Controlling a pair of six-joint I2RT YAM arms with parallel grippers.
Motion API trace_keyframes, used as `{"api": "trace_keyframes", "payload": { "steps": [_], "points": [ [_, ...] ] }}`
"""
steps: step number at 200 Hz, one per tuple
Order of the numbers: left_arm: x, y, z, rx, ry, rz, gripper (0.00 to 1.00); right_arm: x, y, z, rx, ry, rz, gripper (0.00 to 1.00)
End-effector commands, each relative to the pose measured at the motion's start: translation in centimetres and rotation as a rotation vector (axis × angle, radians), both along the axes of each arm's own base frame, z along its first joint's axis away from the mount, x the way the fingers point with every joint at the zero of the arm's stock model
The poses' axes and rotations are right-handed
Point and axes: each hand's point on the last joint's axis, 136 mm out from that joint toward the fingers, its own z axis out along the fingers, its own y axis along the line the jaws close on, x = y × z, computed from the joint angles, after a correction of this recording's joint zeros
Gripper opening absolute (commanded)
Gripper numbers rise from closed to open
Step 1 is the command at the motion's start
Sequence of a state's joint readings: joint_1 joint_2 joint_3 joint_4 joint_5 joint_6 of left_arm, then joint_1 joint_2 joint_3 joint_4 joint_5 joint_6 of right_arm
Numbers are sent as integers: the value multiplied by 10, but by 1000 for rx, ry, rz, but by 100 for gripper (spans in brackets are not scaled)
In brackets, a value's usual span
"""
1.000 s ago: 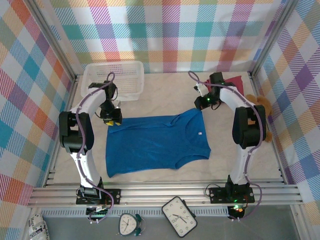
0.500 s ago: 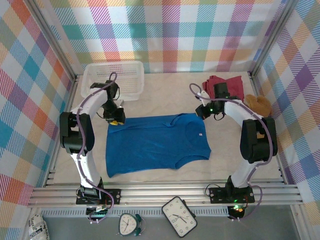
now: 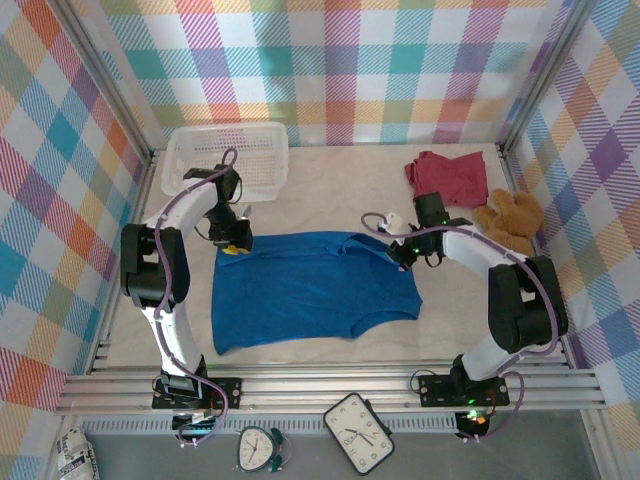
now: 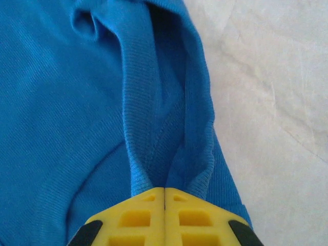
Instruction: Fold and stack the tank tops
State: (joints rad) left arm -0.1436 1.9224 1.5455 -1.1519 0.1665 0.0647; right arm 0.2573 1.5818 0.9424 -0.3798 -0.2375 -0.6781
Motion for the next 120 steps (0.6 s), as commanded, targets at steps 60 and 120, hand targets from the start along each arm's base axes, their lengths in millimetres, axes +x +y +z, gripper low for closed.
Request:
{"api": "trace_keyframes", "payload": {
  "steps": [60, 120],
  "points": [
    [-7, 28, -30, 116, 96, -13, 25, 22, -37, -19, -366, -238, 106, 1],
    [-7, 43, -51, 172, 144, -6, 22, 37, -13, -9, -328, -394, 200, 1]
  ]
}}
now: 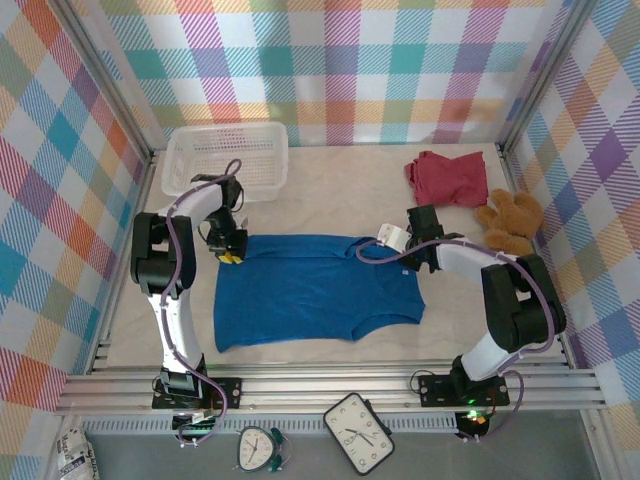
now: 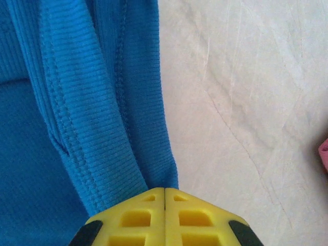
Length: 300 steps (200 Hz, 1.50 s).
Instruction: Fold and stack the tank tops
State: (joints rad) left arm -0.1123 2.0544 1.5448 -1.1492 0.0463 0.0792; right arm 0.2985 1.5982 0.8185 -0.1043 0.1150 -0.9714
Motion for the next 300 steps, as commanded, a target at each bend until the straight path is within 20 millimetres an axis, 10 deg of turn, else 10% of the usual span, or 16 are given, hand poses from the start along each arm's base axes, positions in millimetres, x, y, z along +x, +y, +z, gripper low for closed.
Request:
{"api": "trace_keyframes", "payload": {
  "steps": [1, 55, 132, 165, 189, 300],
  "points": [
    [-5, 11, -5, 38, 32, -9, 22, 5, 25, 15, 46, -75, 115, 1],
    [-7, 16, -3, 37, 21, 9, 22, -36, 59, 8, 51, -25, 233, 3],
    [-10, 23, 1, 55, 26, 17, 22, -67, 24, -1, -112, 119, 111, 18],
    [-10, 21, 7, 40, 11, 23, 21, -73, 22, 20, 34, 145, -127, 19],
    [-6, 7, 18, -39, -20, 42, 21, -68, 35, 55, 384, 125, -432, 55],
    [-5, -25, 26, -208, -55, 79, 22, -62, 25, 47, 1034, 434, -1462, 52]
  ]
}}
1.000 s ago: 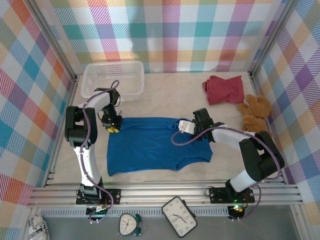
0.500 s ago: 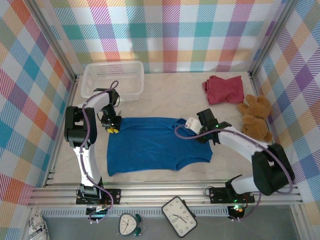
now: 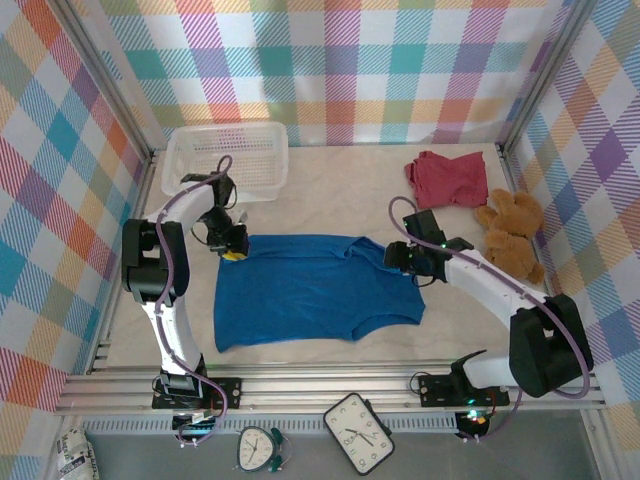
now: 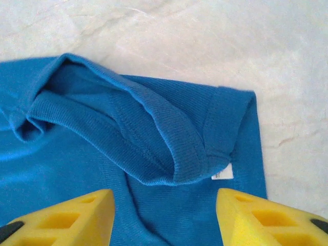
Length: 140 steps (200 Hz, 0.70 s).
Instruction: Fold and stack the tank tops
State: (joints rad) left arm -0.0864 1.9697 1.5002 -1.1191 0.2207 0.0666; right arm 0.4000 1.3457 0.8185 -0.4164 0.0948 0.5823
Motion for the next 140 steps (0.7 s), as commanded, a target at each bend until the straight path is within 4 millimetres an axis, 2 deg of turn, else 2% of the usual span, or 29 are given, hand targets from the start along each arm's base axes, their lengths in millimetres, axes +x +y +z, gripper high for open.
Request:
{"api": "trace_keyframes", "payload": {
  "steps": [1, 14, 32, 51, 71, 92, 113, 140],
  "points": [
    [-4, -4, 6, -32, -4, 16, 22, 1, 5, 4, 260, 59, -285, 52],
    [-3, -4, 6, -31, -8, 11, 22, 1, 1, -2, 330, 83, -383, 49],
    [-1, -5, 6, -35, -9, 9, 22, -2, -9, -9, 299, 124, -448, 46],
    [-1, -7, 4, -43, -3, 9, 22, -5, -9, -19, 382, 161, -543, 45],
    [-1, -6, 3, -42, 0, 5, 22, -2, -3, -25, 469, 177, -594, 49],
    [-2, -5, 0, -35, 7, 3, 22, -8, 0, -38, 512, 249, -669, 58],
    [-3, -4, 0, -27, 8, 3, 22, 2, 4, -38, 568, 219, -691, 61],
    [-4, -2, -1, -18, 10, -1, 22, 13, 5, -41, 606, 203, -713, 59]
  ]
}}
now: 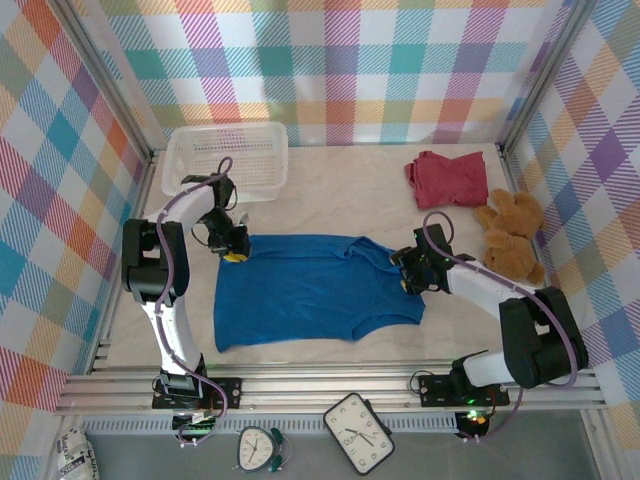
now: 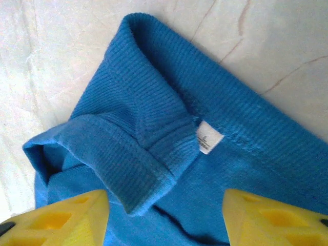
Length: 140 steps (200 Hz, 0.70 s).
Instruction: Fold and stack the tank tops
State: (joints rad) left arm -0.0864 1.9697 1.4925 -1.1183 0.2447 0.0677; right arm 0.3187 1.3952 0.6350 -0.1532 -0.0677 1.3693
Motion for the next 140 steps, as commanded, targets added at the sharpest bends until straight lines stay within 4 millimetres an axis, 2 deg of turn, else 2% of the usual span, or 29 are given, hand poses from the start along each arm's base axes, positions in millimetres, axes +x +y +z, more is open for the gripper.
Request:
{"api": "trace_keyframes", "payload": {
  "steps": [1, 24, 42, 73, 91, 115, 140],
  "points": [
    [-1, 2, 0, 5, 2, -2, 22, 17, 6, 4, 88, -43, -72, 58],
    [-1, 3, -1, 11, 4, -3, 22, 21, 5, 1, 78, -38, -76, 54],
    [-3, 3, -3, 11, 14, -4, 22, 23, 1, -2, 74, -38, -86, 46],
    [-3, 3, -3, 15, 14, -6, 21, 19, -4, -6, 48, -29, -68, 20],
    [-3, 3, -3, 12, 17, -6, 20, 29, -3, 5, 16, -89, 7, 10],
    [-4, 7, -6, 34, 23, -9, 20, 52, -2, 31, -113, -235, 214, 8],
    [-6, 15, -11, 77, 37, -9, 19, 62, 1, 48, -261, -354, 452, 6]
  ]
}}
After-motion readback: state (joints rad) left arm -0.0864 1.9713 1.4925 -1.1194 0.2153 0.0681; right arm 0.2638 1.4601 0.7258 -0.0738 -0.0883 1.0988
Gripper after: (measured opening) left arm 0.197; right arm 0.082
